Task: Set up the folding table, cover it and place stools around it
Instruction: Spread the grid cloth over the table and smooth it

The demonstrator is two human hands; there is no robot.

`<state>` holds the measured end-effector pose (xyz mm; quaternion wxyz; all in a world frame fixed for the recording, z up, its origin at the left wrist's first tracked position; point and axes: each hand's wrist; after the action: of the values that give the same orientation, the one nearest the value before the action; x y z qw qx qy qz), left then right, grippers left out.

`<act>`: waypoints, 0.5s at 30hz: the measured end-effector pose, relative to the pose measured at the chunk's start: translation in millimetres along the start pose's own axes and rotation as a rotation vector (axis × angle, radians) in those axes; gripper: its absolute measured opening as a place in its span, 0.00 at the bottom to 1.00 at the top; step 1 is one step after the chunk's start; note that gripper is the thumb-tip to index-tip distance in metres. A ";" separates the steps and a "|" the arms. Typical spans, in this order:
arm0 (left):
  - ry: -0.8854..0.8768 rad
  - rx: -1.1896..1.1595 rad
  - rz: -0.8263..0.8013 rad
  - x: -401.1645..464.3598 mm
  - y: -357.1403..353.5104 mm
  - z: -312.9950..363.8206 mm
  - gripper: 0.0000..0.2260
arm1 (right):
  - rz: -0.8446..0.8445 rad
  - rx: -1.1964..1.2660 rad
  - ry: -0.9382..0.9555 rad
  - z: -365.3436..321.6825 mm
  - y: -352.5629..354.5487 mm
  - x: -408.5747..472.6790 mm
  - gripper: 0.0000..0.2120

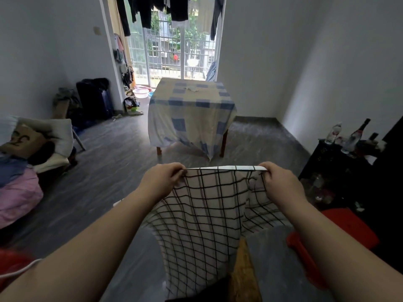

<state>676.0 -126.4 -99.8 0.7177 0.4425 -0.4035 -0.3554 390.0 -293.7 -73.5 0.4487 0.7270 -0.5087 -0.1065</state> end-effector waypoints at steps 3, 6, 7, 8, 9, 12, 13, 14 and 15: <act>-0.005 0.177 0.066 -4.2 10.2 -10.4 0.10 | -0.036 -0.052 0.012 -2.9 -10.7 -2.4 0.12; -0.030 0.207 0.170 -6.0 16.1 -24.3 0.12 | -0.204 -0.064 0.054 -3.6 -11.2 5.1 0.12; -0.021 0.202 0.190 -5.4 18.1 -29.7 0.12 | -0.275 -0.055 0.067 -4.4 -8.1 8.7 0.12; -0.010 0.201 0.198 -3.1 20.7 -34.9 0.12 | -0.335 -0.044 0.088 -5.7 -5.0 12.9 0.13; -0.004 0.204 0.198 -0.5 23.7 -39.0 0.12 | -0.383 -0.041 0.113 -8.3 -1.5 16.8 0.13; -0.018 0.234 0.195 8.4 32.3 -43.3 0.13 | -0.471 -0.045 0.169 -15.0 3.3 28.3 0.12; -0.016 0.244 0.203 11.8 35.2 -43.4 0.13 | -0.490 -0.032 0.175 -16.3 3.1 31.6 0.12; -0.015 0.251 0.213 15.9 37.2 -44.5 0.13 | -0.508 -0.016 0.181 -16.5 1.9 34.9 0.11; -0.016 0.259 0.214 19.8 38.7 -45.8 0.13 | -0.527 -0.005 0.182 -15.7 -0.6 38.0 0.10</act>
<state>731.2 -113.8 -71.8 0.6853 0.4829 -0.4964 -0.2253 417.5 -316.9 -53.4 0.4512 0.8396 -0.2595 -0.1553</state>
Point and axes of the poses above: each hand's wrist, its own x-axis towards the middle knuckle, its own y-axis out of the back of the hand, z = x × y, and after that the axes turned 14 degrees about x, right-handed
